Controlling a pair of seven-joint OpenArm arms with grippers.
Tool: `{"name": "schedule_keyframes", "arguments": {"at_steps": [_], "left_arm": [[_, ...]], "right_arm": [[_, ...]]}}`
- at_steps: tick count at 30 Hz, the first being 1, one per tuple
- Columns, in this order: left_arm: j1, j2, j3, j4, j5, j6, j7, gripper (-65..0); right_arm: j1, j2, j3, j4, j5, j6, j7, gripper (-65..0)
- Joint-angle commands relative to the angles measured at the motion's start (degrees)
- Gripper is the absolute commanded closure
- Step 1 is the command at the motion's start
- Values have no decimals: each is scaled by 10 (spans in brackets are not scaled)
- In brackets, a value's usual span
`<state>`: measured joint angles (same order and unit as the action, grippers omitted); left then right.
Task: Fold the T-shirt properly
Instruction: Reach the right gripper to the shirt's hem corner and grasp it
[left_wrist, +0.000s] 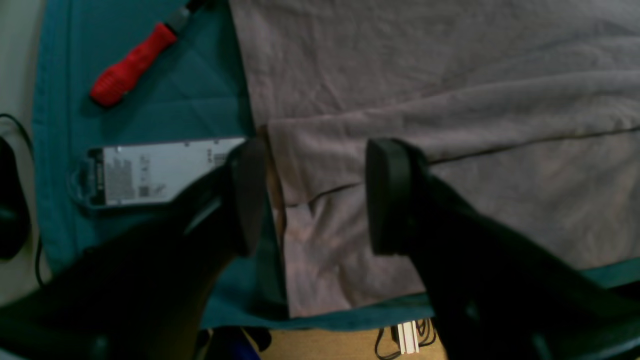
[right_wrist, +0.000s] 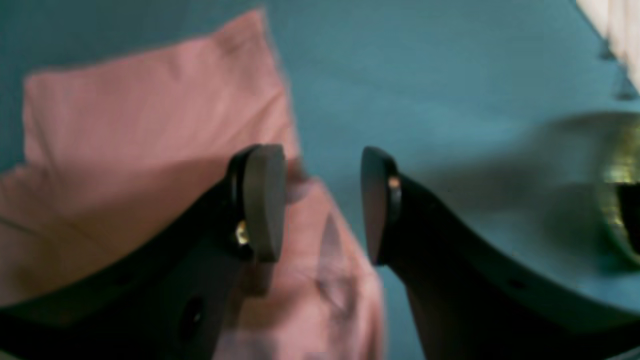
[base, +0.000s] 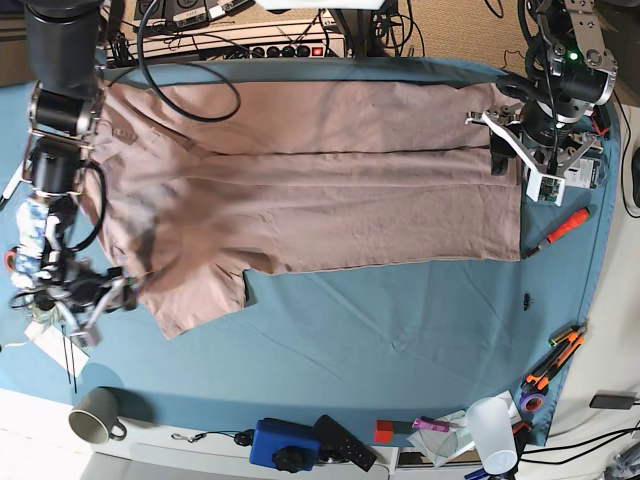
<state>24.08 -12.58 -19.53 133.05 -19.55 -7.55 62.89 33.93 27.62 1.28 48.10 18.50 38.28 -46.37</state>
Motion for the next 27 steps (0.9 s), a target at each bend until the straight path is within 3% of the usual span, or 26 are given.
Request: {"name": "schedule_keyframes", "arguments": {"at_steps": [1, 7, 12, 20, 23, 27], "left_arm": [[-1, -4, -1, 8, -2, 0, -13, -320], [-1, -4, -1, 8, -2, 0, -12, -320], [-1, -4, -1, 8, -2, 0, -12, -320], [-1, -5, -1, 8, -2, 0, -13, -320], [-1, -4, -1, 8, -1, 0, -13, -320], [-1, -4, -1, 8, -1, 0, -13, -320]], "right_arm": [[16, 5, -3, 9, -2, -11, 18, -248], [5, -14, -10, 9, -25, -24, 23, -223], [2, -10, -10, 9, -25, -49, -27, -1], [2, -9, -8, 10, -22, -49, -40, 0], [-2, -9, -8, 30, 6, -47, -93, 0], [-42, 10, -8, 116, 56, -45, -110, 0]]}}
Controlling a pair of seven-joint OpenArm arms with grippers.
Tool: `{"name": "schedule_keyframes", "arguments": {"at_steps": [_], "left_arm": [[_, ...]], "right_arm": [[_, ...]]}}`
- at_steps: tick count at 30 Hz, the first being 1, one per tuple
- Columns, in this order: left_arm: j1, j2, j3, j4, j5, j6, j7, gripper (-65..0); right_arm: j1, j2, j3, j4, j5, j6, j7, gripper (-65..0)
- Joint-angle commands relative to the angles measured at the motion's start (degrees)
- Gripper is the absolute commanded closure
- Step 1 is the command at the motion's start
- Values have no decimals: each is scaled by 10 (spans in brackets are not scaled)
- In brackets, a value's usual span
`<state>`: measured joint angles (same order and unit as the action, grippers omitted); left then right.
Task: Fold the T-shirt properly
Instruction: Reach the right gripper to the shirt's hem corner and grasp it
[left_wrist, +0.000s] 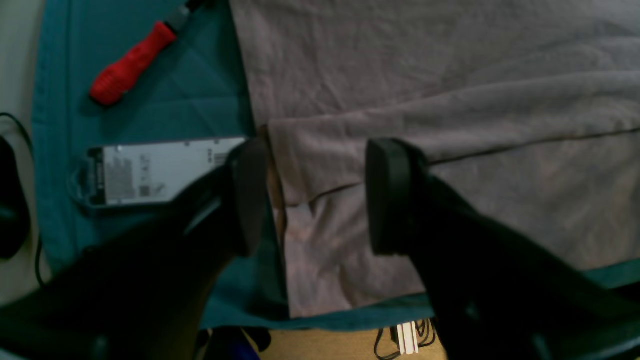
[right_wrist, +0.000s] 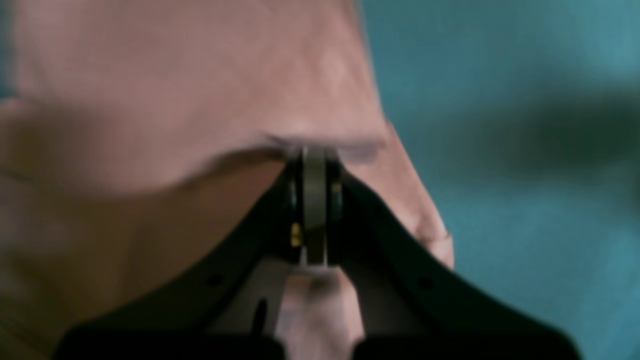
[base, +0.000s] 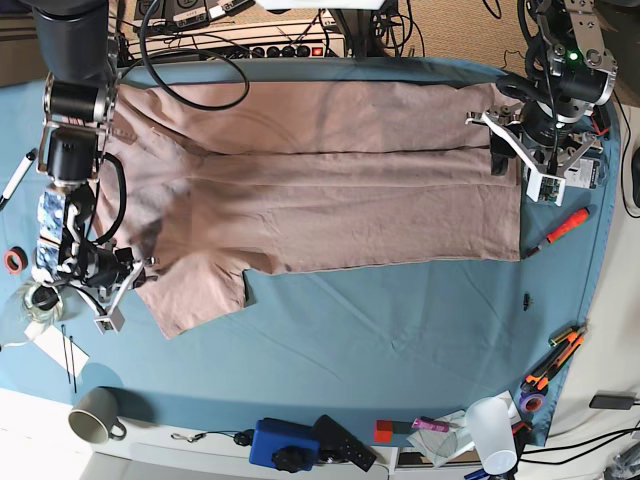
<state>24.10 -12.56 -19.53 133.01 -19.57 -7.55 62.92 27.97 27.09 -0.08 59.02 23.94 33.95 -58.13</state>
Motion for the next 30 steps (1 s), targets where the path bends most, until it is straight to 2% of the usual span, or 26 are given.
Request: {"name": "schedule_keyframes", "arguments": {"at_steps": [1, 3, 6, 11, 12, 14, 15, 17, 20, 23, 27, 30], "left_arm": [[-1, -5, -1, 8, -1, 0, -14, -320], [-2, -5, -1, 8, 1, 0, -14, -320], [-2, -5, -1, 8, 0, 0, -15, -320], [-1, -5, -1, 8, 0, 0, -14, -320], [-1, -5, -1, 8, 0, 0, -14, -320], [-1, -5, -1, 8, 1, 0, -13, -320], [-1, -5, -1, 8, 1, 0, -13, -320], [-1, -5, -1, 8, 0, 0, -13, -320], [-2, -5, -1, 8, 0, 0, -14, -320], [-1, -5, -1, 8, 0, 0, -14, -320], [-1, -5, -1, 8, 0, 0, -14, -320], [-1, -5, -1, 8, 0, 0, -13, -320]], "right_arm": [[4, 23, 5, 35, 12, -2, 0, 0], [-24, 39, 5, 89, 30, -7, -13, 0], [-56, 58, 6, 143, 28, -21, -2, 0], [-59, 61, 5, 146, -10, -24, 24, 0], [-59, 61, 5, 146, -11, -22, 23, -36], [-59, 61, 5, 146, -11, -21, 21, -158], [-59, 61, 5, 146, -11, -22, 25, -197], [-59, 61, 5, 146, -30, -33, 52, -206], [-51, 57, 5, 120, -81, -70, 116, -206], [-17, 49, 5, 47, -82, -64, 129, -206], [39, 30, 5, -59, -83, -21, 150, -206], [68, 10, 5, -109, -98, -18, 180, -206]]}}
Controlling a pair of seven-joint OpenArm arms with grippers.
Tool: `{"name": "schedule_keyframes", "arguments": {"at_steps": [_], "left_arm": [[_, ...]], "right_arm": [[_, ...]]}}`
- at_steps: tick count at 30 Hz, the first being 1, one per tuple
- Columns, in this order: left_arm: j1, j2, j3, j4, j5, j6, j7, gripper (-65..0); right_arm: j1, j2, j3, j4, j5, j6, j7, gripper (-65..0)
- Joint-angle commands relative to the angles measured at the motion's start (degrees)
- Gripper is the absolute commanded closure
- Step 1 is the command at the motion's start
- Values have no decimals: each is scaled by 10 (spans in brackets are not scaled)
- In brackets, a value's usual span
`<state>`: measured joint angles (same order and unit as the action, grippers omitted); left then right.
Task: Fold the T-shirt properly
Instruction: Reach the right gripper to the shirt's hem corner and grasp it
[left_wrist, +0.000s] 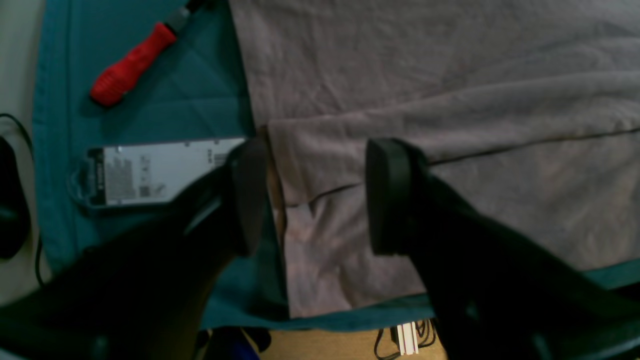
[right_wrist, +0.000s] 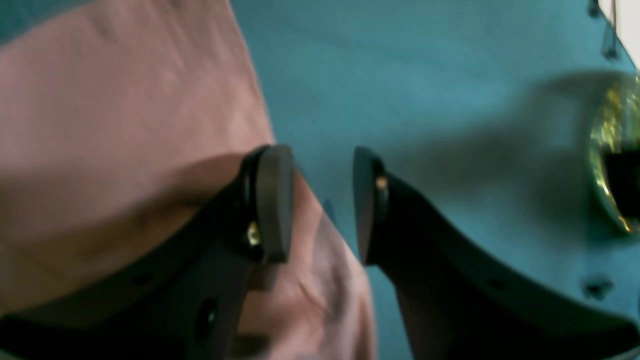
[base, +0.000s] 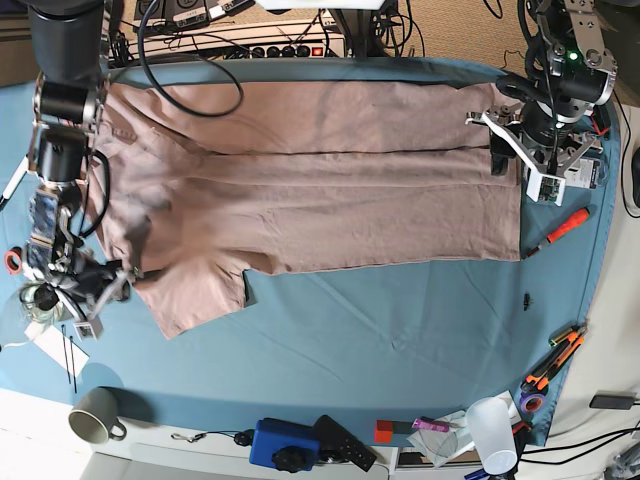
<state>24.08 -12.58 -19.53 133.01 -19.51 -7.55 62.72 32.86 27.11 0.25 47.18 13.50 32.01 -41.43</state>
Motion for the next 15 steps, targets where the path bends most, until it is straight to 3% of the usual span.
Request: {"name": "schedule_keyframes", "arguments": {"at_steps": [1, 9, 15], "left_arm": [[-1, -4, -1, 8, 0, 0, -11, -320], [-1, -4, -1, 8, -2, 0, -11, -320], [-1, -5, -1, 8, -2, 0, -11, -320]], "right_arm": [[28, 3, 2, -7, 0, 1, 19, -206], [49, -44, 2, -97, -39, 1, 35, -202], [46, -42, 2, -87, -8, -2, -44, 0]]}}
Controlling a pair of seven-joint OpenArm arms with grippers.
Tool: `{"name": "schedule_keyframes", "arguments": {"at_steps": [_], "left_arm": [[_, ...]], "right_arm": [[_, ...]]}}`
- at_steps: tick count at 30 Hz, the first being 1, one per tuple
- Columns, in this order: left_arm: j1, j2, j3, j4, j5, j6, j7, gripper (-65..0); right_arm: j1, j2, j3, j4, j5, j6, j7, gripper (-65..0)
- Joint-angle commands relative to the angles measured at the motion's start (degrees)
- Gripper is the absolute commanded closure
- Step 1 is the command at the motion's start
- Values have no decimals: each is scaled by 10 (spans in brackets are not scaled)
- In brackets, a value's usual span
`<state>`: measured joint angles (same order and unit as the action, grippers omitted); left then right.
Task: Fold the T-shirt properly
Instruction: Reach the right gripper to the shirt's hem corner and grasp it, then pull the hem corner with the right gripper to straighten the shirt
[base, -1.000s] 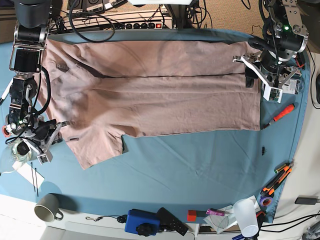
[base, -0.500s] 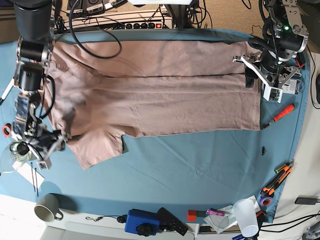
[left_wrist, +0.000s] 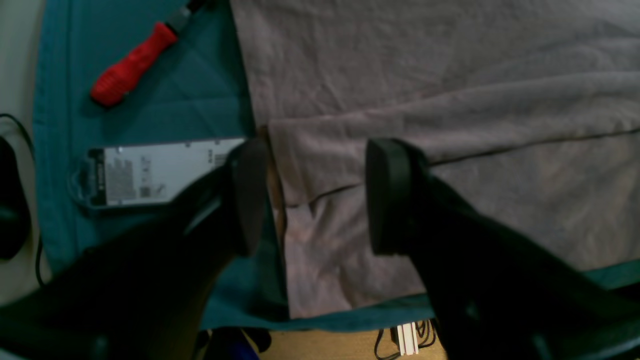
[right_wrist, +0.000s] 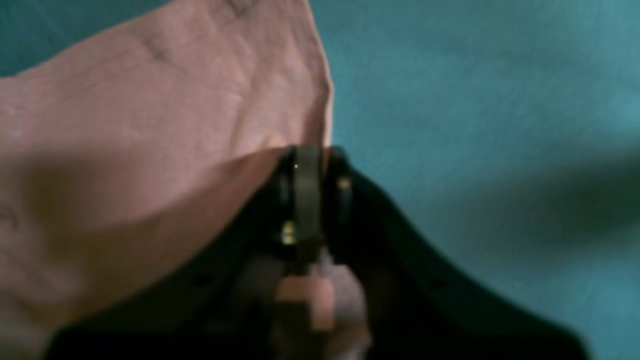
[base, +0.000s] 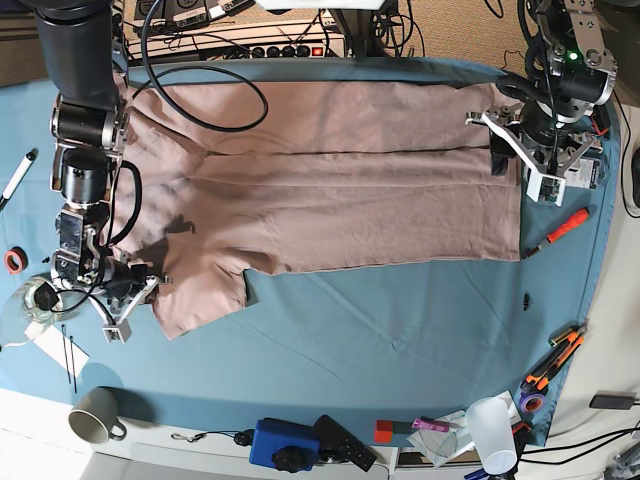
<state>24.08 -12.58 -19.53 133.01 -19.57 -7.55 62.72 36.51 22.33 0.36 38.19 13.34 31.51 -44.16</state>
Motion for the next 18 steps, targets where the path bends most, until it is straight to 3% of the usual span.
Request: {"name": "schedule_keyframes", "arguments": {"at_steps": [1, 7, 14, 18], "left_arm": [[-1, -4, -1, 8, -2, 0, -12, -320], [-1, -4, -1, 8, -2, 0, -11, -320], [-1, -4, -1, 8, -2, 0, -13, -320], [-2, -5, -1, 8, -2, 0, -17, -320]], "right_arm": [[10, 8, 1, 10, 3, 2, -36, 0], [9, 37, 1, 85, 79, 0, -123, 0], [-51, 103, 1, 236, 245, 2, -255, 0], [-127, 135, 1, 323, 250, 2, -265, 0]]}}
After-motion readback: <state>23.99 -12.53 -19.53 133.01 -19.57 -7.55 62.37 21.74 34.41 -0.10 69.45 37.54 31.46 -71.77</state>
